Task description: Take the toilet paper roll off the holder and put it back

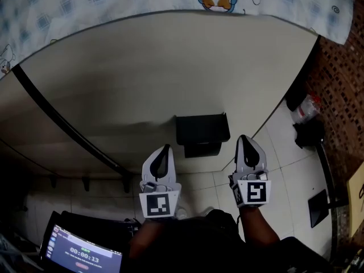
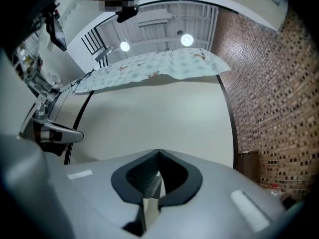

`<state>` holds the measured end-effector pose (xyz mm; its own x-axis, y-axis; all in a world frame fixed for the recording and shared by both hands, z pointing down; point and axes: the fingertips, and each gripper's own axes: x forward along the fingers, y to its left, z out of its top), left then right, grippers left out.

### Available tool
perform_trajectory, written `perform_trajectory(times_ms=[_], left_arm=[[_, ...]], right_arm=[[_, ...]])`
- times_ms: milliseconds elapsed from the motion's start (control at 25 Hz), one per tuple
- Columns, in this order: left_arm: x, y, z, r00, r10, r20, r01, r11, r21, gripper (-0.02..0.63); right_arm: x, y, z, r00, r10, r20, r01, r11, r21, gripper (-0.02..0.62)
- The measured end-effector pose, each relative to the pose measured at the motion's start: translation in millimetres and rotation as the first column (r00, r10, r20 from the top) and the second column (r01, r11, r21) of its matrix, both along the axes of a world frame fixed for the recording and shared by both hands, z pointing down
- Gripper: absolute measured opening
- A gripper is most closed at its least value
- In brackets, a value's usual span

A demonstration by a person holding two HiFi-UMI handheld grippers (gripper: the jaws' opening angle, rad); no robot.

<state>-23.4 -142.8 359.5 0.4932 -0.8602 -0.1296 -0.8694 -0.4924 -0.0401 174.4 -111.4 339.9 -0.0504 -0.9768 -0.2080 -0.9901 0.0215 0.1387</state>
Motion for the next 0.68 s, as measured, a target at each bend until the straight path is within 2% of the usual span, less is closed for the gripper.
perform_trajectory(times_ms=[200, 680], left_arm=[[2, -3, 1, 1.0, -0.019, 0.001, 0.019, 1.0, -0.01, 0.017], [-2, -6, 9, 1.0, -0.03, -0.004, 0.03, 0.999, -0.036, 0.017]], right_arm=[[-10, 0, -4, 0.998, -0.006, -0.057, 0.007, 1.0, 0.018, 0.0], [-24, -3, 4, 0.994, -0.019, -0.104, 0.02, 1.0, 0.008, 0.0]])
